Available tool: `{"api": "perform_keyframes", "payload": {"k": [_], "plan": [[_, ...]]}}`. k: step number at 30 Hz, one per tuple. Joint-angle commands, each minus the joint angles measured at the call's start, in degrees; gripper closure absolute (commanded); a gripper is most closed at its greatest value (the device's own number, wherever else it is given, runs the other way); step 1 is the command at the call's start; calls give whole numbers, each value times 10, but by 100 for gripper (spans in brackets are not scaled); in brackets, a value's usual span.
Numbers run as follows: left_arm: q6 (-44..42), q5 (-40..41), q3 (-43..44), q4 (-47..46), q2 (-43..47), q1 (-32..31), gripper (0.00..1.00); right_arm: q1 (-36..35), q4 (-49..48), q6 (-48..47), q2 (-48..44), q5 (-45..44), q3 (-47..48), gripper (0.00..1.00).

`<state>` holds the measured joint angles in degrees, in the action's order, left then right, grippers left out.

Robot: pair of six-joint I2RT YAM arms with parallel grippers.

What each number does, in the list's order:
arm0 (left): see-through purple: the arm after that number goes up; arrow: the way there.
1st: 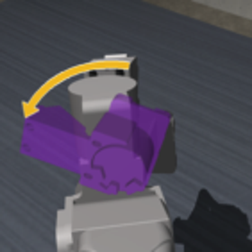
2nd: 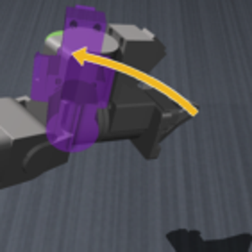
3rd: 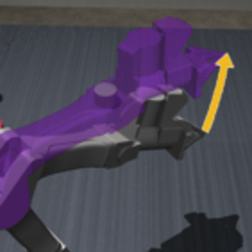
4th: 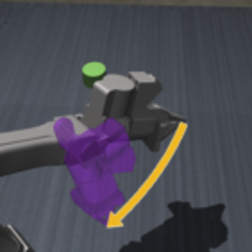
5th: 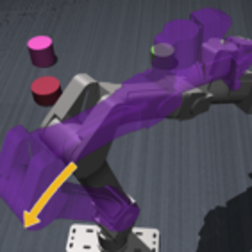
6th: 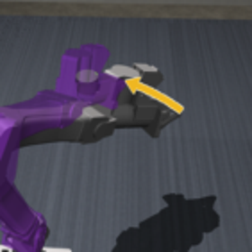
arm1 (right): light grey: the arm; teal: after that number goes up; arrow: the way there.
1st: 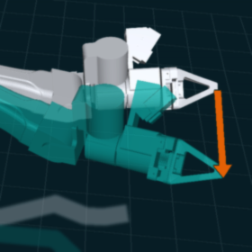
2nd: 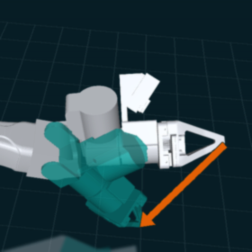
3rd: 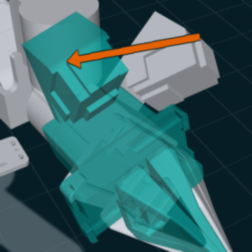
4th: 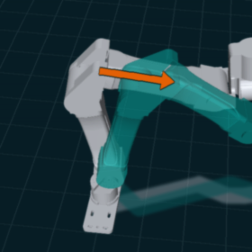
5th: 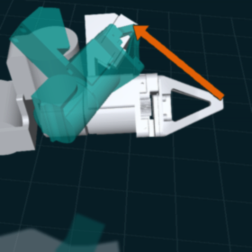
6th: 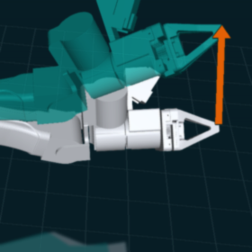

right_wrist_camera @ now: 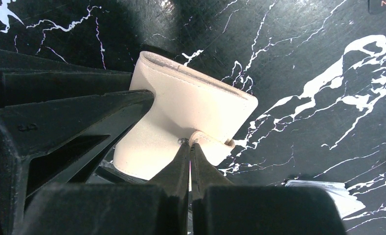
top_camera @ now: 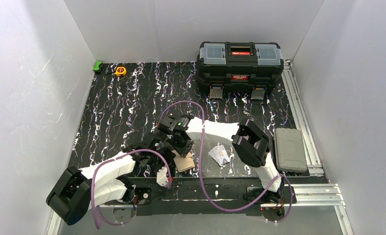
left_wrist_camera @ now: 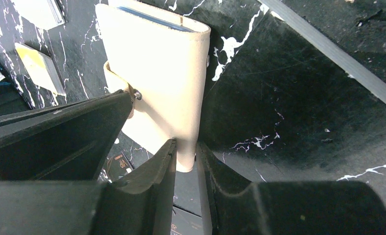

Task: Put the credit cards into the card holder
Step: Close the card holder at the center of the board.

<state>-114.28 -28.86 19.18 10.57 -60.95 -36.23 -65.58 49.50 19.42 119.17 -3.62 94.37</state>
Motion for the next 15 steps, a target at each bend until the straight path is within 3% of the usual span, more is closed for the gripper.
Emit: {"api": "perform_keyframes", "payload": {"k": [1,15], "plan": [[13,-8,-15,31,1,-5,80,1,2,-6,6,16,13,99],[21,-6,-16,22,2,-8,80,-6,14,-25,21,32,27,99]]}}
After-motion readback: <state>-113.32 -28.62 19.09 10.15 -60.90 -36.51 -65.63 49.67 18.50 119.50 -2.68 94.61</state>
